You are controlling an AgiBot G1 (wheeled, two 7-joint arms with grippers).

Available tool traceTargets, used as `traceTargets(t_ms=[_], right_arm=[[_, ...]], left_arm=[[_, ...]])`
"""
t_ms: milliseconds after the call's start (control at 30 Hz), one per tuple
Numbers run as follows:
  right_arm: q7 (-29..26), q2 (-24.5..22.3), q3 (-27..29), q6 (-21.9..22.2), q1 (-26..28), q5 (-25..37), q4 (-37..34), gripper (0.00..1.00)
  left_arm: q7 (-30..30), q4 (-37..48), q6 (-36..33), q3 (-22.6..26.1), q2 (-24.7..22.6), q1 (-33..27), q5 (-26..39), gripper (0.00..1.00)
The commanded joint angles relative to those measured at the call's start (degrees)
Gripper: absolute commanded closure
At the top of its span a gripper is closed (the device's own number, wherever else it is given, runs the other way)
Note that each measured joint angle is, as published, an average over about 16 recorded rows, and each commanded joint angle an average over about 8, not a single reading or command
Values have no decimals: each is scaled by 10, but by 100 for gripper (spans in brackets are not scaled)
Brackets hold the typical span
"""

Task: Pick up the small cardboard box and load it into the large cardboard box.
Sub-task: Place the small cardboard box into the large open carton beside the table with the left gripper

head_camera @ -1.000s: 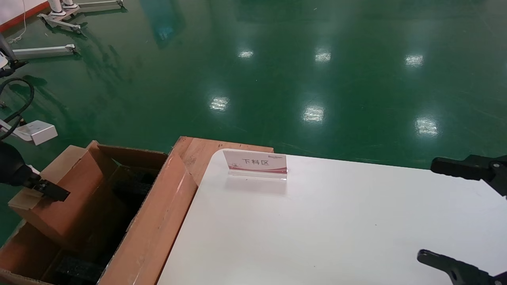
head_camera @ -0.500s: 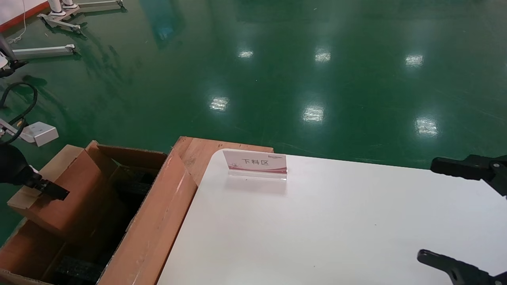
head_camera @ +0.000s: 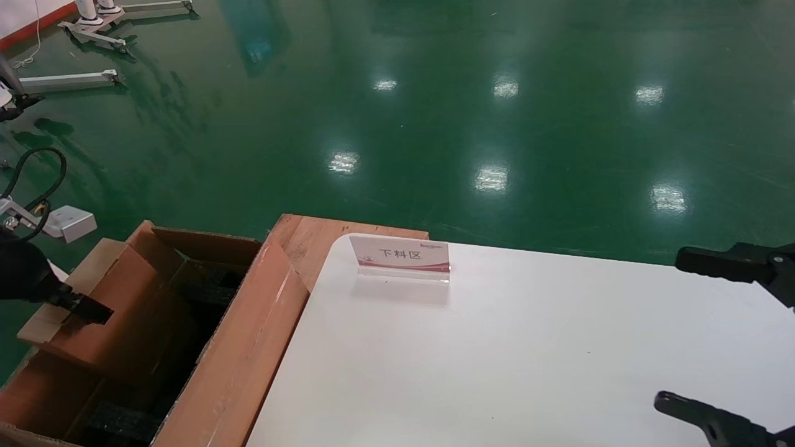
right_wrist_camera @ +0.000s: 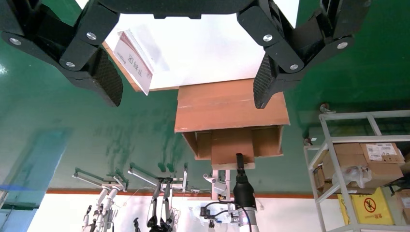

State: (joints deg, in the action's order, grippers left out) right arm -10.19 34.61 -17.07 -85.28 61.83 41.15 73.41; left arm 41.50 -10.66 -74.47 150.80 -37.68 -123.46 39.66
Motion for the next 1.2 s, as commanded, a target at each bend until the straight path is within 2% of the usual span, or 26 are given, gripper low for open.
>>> traceTargets(t_ms=[33,367,400,633,667,1200], right_arm=[[0,0,0,0,0,0,0,0],[0,0,0,0,0,0,0,0],[0,0,0,0,0,0,0,0],[0,0,0,0,0,0,0,0],[0,0,0,0,0,0,0,0],[0,0,0,0,0,0,0,0]], left_arm=[[2,6,-1,0,-1,9,-1,100],[6,29,-4,-7,-6,45,-13,100],[6,32,-4,-7,-7,49,-14,98],[8,42,-5,-10,-11,64,-19,10],[8,43,-5,-10,-11,64,-19,0],[8,41,-5,-10,-10,62,-18,0]])
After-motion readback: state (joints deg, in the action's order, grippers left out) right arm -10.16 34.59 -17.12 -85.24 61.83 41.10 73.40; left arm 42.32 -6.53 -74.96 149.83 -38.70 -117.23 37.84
